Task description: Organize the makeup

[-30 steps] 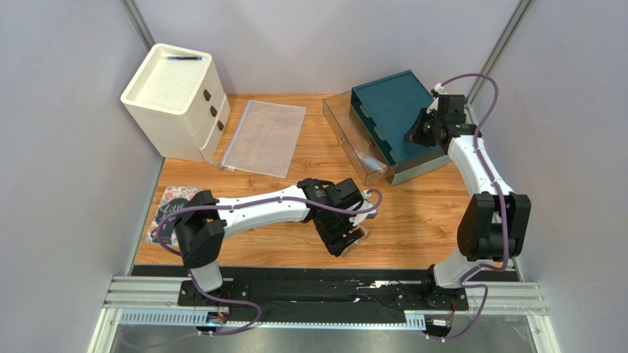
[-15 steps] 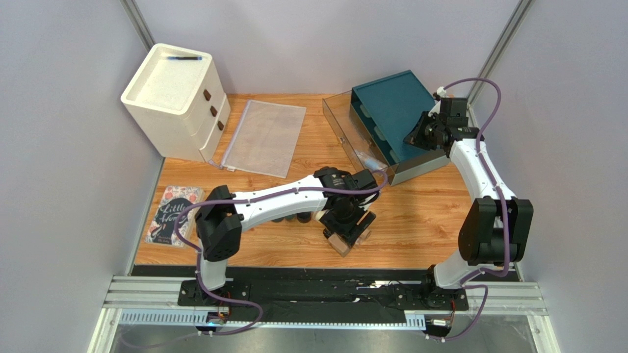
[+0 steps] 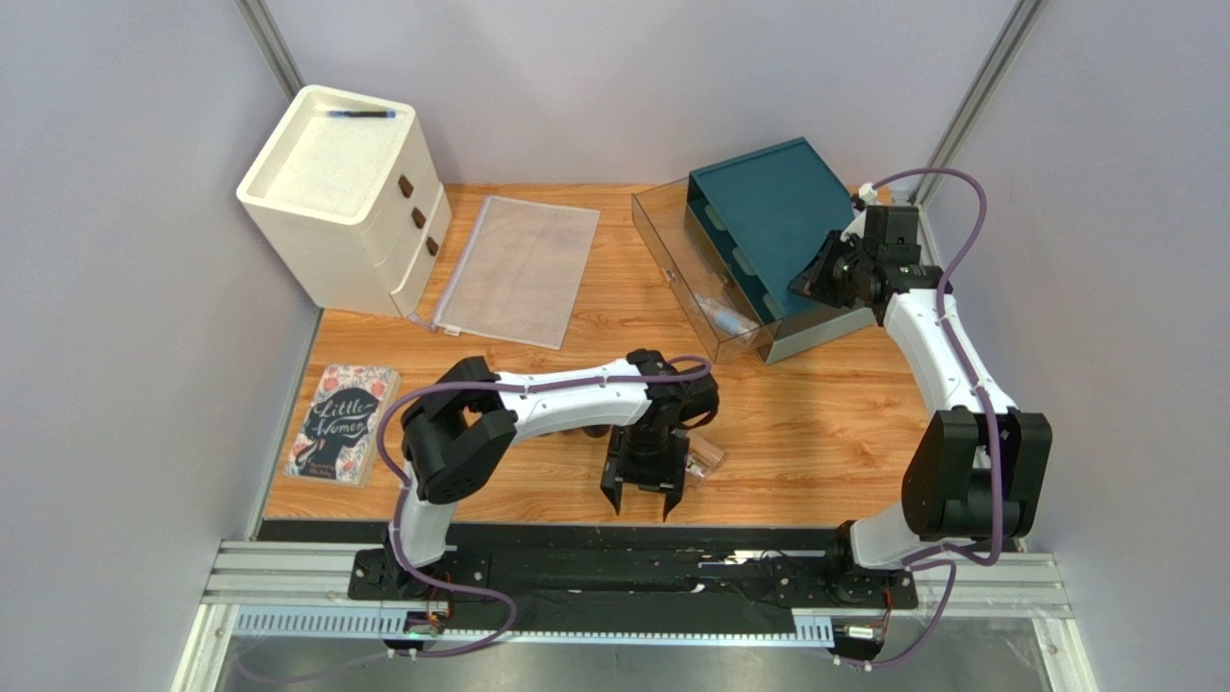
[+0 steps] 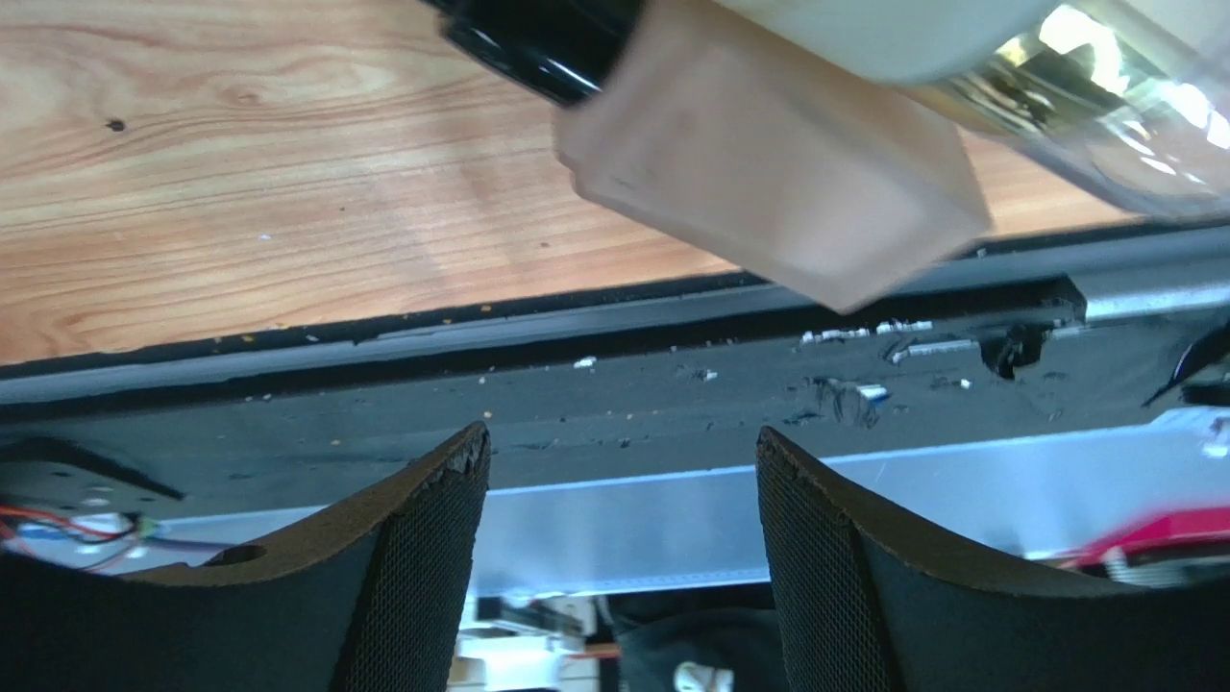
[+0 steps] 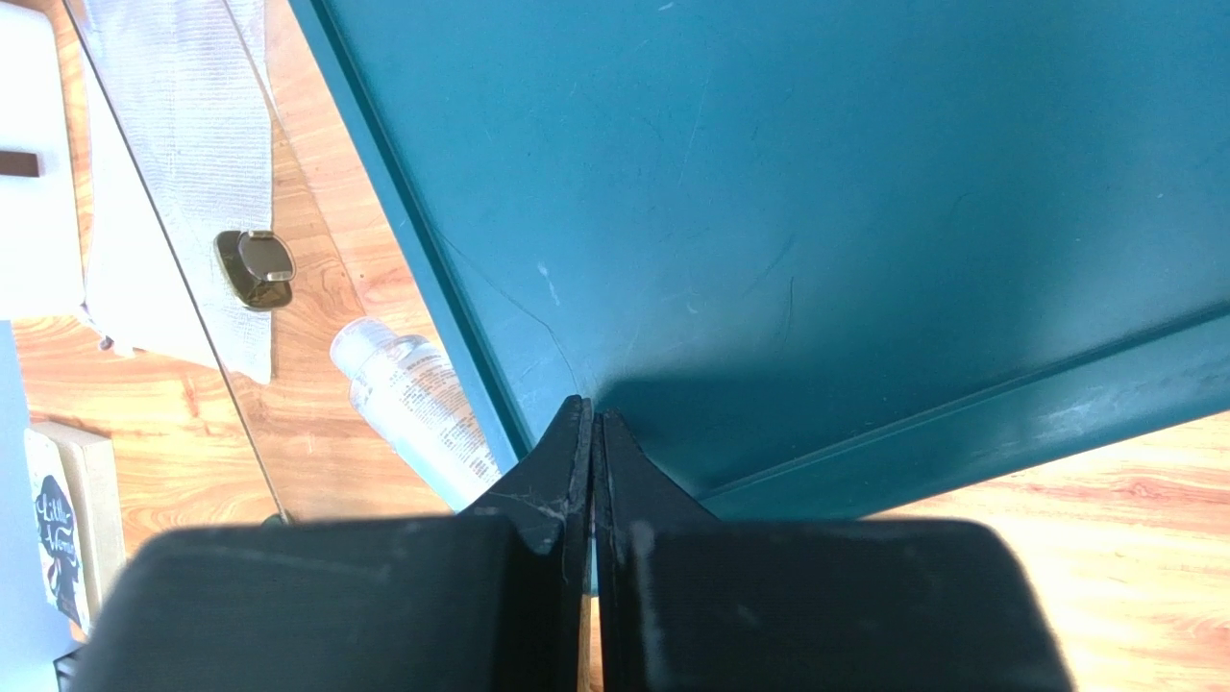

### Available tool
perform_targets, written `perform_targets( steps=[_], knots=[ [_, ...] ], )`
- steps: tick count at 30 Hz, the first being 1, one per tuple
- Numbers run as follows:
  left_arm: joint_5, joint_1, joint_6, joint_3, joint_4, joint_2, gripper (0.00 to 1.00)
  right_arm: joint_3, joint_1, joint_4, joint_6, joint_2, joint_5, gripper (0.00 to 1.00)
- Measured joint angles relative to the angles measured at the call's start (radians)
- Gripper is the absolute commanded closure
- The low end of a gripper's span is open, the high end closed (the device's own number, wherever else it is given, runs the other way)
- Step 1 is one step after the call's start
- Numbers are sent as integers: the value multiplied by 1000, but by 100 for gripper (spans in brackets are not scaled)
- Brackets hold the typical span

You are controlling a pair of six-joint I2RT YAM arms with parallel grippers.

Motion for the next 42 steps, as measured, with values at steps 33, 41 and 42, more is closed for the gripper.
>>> perform_targets(
  steps=[33,41,42],
  knots=[
    [-45,48,-389,-46,232,68,27,-18,-13,19,3,-7,-33,100],
    [-68,51,-375,-37,200,84,43,-20,-14,22,3,-7,-37,100],
    [-69,51,-372,-40,198,83,45,-20,-15,22,3,-7,-37,100]
  ],
)
